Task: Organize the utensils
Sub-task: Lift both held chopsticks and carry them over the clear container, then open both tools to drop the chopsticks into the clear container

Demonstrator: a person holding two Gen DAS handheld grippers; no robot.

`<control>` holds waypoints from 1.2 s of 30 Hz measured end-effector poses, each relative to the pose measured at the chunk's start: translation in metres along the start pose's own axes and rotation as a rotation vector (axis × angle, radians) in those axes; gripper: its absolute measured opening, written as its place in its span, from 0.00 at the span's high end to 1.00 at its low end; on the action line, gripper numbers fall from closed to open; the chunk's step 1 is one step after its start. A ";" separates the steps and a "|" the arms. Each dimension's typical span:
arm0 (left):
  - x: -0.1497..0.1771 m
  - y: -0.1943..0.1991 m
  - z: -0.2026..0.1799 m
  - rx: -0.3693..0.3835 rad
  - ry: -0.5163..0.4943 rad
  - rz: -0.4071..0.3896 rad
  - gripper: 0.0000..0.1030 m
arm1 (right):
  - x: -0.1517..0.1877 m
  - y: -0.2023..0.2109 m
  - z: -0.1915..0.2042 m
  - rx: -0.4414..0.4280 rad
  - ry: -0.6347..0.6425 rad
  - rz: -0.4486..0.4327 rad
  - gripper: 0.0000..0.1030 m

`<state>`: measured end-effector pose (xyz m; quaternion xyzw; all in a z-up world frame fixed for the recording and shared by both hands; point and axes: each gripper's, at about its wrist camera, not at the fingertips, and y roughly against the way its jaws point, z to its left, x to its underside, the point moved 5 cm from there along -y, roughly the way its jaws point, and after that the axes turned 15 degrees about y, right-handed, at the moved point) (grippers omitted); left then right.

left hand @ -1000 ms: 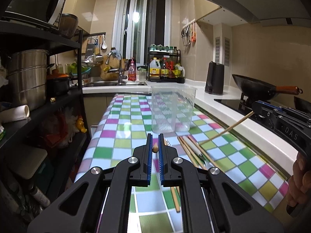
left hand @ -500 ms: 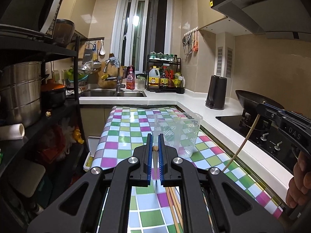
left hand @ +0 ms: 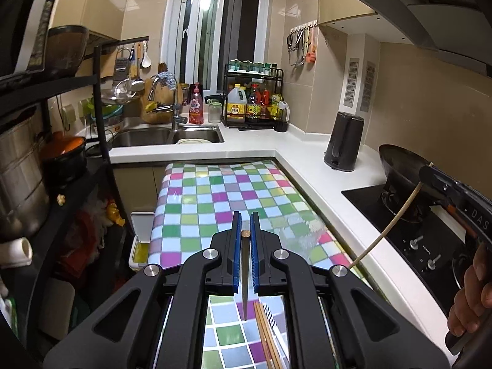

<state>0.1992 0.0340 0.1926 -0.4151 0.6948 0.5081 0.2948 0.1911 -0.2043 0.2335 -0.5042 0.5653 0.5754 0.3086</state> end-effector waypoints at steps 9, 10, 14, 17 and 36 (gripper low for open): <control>-0.087 0.002 -0.039 0.065 -0.025 -0.052 0.94 | -0.081 -0.025 -0.013 0.025 0.025 -0.080 0.96; -0.094 -0.001 -0.042 0.080 -0.018 -0.053 0.94 | -0.085 -0.034 -0.012 0.021 0.035 -0.075 0.96; -0.105 -0.028 -0.047 0.088 0.019 -0.039 0.94 | -0.080 -0.067 -0.008 -0.023 0.036 -0.048 0.96; -0.097 -0.054 -0.047 0.076 0.020 -0.006 0.94 | -0.065 -0.091 -0.003 -0.044 0.045 -0.010 0.96; -0.030 -0.165 -0.028 0.038 0.014 0.269 0.65 | 0.021 -0.171 0.010 -0.134 -0.001 0.247 0.76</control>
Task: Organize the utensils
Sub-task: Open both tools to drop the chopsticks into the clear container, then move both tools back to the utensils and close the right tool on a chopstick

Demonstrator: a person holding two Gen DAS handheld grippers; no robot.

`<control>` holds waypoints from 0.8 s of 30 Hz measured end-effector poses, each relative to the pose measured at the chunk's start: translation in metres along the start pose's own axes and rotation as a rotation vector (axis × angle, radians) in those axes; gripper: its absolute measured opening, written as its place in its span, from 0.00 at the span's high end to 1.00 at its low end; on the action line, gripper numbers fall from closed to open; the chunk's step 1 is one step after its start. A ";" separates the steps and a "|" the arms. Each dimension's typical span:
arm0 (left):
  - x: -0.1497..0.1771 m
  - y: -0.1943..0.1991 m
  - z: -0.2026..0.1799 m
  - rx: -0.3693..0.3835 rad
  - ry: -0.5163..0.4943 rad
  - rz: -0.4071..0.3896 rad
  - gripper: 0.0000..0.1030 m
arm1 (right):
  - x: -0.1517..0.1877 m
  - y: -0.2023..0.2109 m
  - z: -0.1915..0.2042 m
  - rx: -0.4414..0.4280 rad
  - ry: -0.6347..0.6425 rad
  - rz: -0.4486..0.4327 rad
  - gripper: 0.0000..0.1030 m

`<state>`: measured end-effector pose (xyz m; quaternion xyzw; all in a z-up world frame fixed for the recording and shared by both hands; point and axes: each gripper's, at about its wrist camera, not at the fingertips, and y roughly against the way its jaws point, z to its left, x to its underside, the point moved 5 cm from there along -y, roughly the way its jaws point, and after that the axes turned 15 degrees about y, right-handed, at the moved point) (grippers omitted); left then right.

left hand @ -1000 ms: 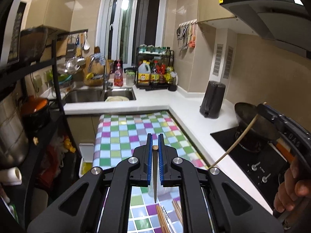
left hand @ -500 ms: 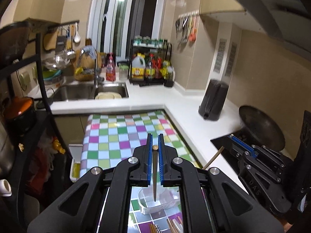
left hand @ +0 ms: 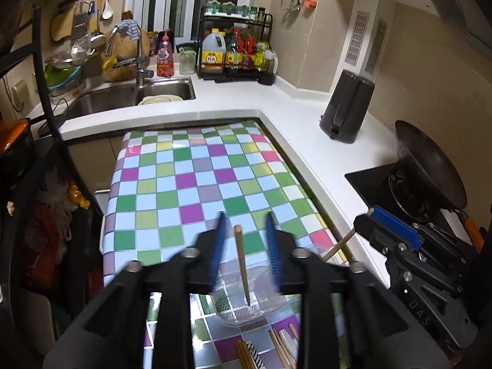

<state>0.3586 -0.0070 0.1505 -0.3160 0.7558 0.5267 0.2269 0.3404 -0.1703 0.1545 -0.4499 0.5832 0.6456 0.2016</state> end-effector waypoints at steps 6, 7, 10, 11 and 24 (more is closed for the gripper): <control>0.003 0.037 -0.004 0.021 -0.010 -0.105 0.65 | 0.004 0.037 -0.007 0.028 0.009 -0.038 0.61; 0.008 0.046 -0.004 0.020 -0.019 -0.129 0.65 | 0.007 0.048 -0.008 0.031 0.007 -0.052 0.61; 0.027 0.073 -0.004 0.015 -0.043 -0.199 0.65 | 0.022 0.085 -0.005 0.044 0.007 -0.108 0.61; 0.035 0.080 -0.003 0.016 -0.044 -0.216 0.65 | 0.030 0.097 -0.002 0.051 0.012 -0.129 0.61; 0.277 0.080 0.054 -0.042 0.022 -0.106 0.98 | 0.243 0.097 0.042 -0.041 0.043 0.074 0.97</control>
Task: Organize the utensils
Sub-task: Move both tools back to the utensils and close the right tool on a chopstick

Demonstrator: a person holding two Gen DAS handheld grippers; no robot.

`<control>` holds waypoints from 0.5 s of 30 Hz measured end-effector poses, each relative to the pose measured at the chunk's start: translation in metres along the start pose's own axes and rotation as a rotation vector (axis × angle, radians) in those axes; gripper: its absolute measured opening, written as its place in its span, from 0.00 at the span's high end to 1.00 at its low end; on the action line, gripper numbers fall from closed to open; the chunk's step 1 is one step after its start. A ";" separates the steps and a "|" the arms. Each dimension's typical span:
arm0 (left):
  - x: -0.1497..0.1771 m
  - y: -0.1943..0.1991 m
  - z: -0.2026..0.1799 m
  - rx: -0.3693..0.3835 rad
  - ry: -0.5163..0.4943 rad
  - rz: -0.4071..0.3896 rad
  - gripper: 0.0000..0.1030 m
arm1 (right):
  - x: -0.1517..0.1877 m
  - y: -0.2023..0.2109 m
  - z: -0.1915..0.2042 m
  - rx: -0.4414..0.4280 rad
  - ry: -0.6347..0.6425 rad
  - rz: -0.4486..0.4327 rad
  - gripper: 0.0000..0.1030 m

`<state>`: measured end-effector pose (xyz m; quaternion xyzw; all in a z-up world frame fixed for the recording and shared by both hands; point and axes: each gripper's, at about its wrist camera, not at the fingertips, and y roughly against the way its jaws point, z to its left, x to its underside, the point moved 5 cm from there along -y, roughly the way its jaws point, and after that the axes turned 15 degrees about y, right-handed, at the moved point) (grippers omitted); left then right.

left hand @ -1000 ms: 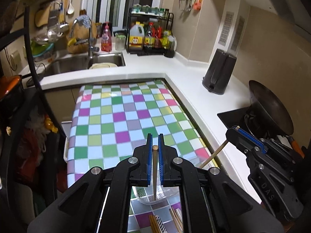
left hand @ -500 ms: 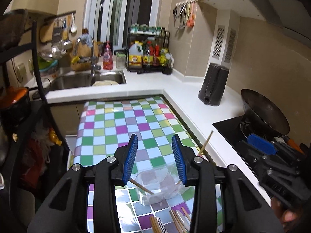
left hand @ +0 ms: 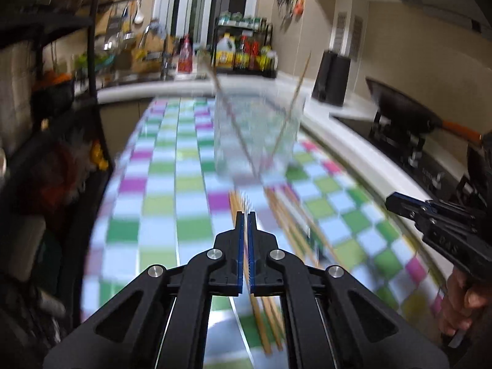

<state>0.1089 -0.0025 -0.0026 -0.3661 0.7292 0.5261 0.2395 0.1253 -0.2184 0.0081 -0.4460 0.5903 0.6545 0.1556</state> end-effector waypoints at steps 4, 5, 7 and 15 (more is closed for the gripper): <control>0.044 0.002 0.015 -0.019 0.035 0.034 0.98 | 0.023 -0.018 0.013 -0.069 -0.004 0.078 0.93; 0.052 0.004 0.015 -0.012 0.042 0.044 0.98 | 0.027 -0.021 0.018 -0.085 0.009 0.093 0.93; 0.067 0.002 0.014 0.000 0.048 0.069 0.98 | 0.038 -0.028 0.025 -0.103 0.007 0.129 0.91; 0.081 -0.005 0.015 -0.022 0.047 0.089 0.98 | 0.051 -0.038 0.034 -0.099 0.030 0.194 0.79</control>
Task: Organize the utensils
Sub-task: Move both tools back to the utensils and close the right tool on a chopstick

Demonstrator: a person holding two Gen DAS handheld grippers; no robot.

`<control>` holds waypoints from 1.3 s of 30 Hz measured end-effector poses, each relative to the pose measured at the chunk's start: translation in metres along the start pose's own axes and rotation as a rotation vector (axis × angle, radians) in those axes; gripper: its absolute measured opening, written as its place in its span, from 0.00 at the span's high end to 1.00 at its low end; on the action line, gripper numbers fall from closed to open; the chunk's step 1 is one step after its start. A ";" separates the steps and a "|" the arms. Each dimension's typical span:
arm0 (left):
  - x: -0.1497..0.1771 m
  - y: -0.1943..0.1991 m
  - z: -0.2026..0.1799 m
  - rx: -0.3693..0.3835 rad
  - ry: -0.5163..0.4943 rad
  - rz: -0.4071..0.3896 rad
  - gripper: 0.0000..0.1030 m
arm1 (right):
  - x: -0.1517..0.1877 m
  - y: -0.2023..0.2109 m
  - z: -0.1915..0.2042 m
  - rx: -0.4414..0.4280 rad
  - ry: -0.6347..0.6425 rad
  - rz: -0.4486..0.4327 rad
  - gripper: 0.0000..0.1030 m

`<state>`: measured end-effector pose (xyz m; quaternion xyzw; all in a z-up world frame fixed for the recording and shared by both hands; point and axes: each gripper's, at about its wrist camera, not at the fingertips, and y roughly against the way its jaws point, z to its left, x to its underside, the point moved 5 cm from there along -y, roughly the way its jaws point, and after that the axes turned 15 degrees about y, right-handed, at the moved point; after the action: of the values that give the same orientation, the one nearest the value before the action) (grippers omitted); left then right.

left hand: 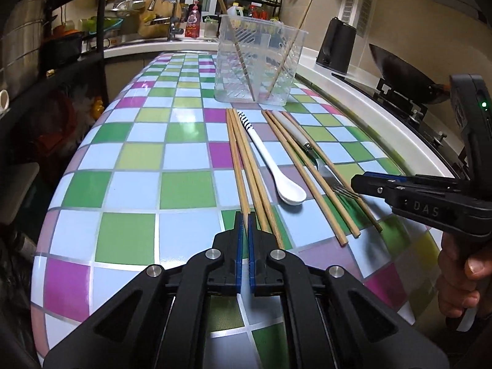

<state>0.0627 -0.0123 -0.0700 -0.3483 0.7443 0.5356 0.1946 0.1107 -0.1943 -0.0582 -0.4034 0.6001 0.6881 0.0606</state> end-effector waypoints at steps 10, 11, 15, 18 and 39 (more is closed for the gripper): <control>-0.002 -0.002 -0.010 0.022 -0.003 0.004 0.98 | 0.003 -0.005 -0.004 0.003 -0.004 0.031 0.79; -0.005 -0.003 -0.009 0.024 0.013 0.011 0.98 | 0.004 -0.005 -0.004 0.001 -0.005 0.032 0.79; -0.013 -0.008 -0.013 0.035 0.041 0.029 0.98 | 0.003 0.000 -0.007 -0.007 -0.030 0.022 0.79; -0.017 -0.012 -0.024 0.056 0.051 0.051 0.98 | 0.000 0.006 -0.008 0.000 -0.028 0.009 0.79; -0.019 -0.048 -0.038 0.016 0.134 0.134 0.81 | 0.007 0.008 -0.010 -0.023 -0.082 0.062 0.78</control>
<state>0.1137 -0.0508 -0.0752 -0.3312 0.7816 0.5169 0.1109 0.1062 -0.2083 -0.0560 -0.3567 0.6013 0.7126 0.0591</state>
